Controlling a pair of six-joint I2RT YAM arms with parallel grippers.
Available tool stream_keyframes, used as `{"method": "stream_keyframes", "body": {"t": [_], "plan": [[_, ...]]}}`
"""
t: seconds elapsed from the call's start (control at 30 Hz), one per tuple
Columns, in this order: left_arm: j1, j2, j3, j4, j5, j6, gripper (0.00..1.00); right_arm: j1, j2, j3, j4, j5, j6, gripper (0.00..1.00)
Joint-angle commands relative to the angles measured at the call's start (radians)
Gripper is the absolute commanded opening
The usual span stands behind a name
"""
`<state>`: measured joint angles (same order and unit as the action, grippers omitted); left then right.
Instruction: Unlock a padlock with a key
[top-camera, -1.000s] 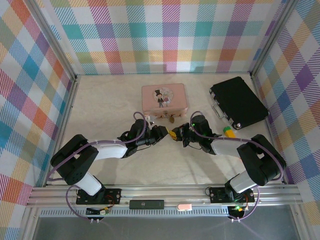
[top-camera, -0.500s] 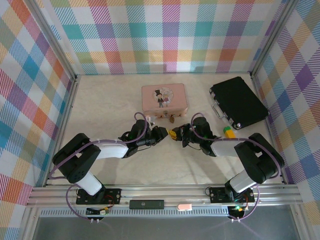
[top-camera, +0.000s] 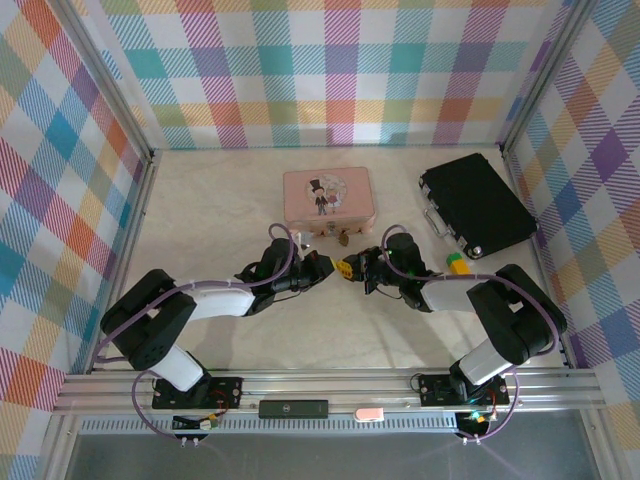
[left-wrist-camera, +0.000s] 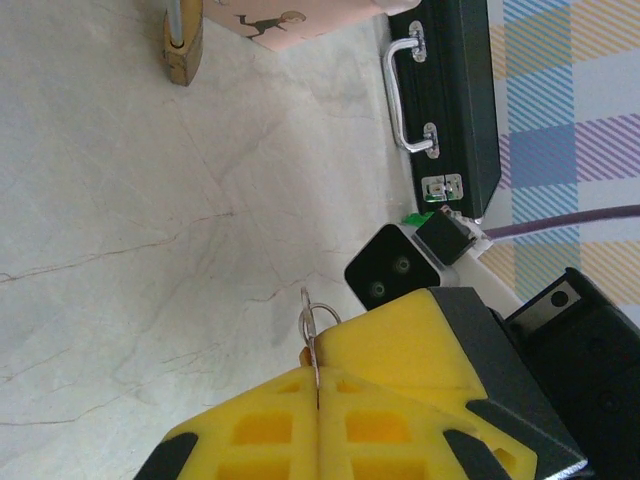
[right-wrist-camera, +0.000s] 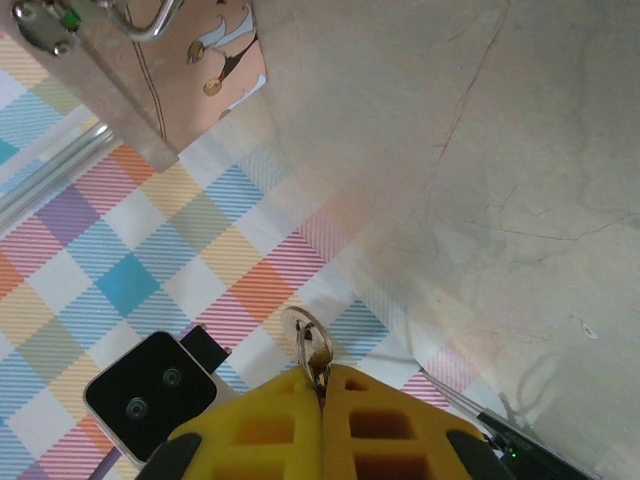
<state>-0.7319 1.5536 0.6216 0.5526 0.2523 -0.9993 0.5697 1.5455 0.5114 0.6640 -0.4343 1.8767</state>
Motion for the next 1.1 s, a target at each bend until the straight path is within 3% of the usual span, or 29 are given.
{"method": "stream_keyframes", "body": {"t": [0.0,0.03,0.13,0.27,0.43,0.53,0.63,0.73,0.9,1.07], "plan": [[0.002,-0.054,0.035,-0.075,-0.042,0.075,0.0,-0.01,-0.051,0.034,-0.068,-0.034,-0.077,0.13],[0.004,-0.063,0.035,-0.09,-0.047,0.088,0.0,-0.018,-0.057,0.033,-0.073,-0.036,-0.092,0.21],[0.021,-0.076,0.032,-0.135,-0.058,0.127,0.0,-0.064,-0.09,0.033,-0.131,-0.049,-0.172,0.3],[0.057,-0.086,0.026,-0.162,-0.026,0.156,0.0,-0.115,-0.173,0.065,-0.333,-0.046,-0.336,0.5],[0.095,-0.103,0.098,-0.283,0.073,0.313,0.0,-0.171,-0.231,0.186,-0.617,-0.097,-0.696,0.6],[0.11,-0.116,0.166,-0.38,0.167,0.454,0.0,-0.179,-0.213,0.308,-0.837,-0.14,-0.974,0.61],[0.122,-0.125,0.232,-0.48,0.241,0.562,0.0,-0.178,-0.213,0.337,-0.893,-0.172,-1.106,0.57],[0.136,-0.133,0.289,-0.587,0.322,0.653,0.0,-0.178,-0.235,0.312,-0.837,-0.216,-1.201,0.53],[0.16,-0.127,0.35,-0.661,0.465,0.679,0.0,-0.179,-0.247,0.264,-0.721,-0.295,-1.275,0.37],[0.161,-0.107,0.386,-0.677,0.539,0.668,0.0,-0.179,-0.259,0.204,-0.531,-0.382,-1.234,0.36]]}}
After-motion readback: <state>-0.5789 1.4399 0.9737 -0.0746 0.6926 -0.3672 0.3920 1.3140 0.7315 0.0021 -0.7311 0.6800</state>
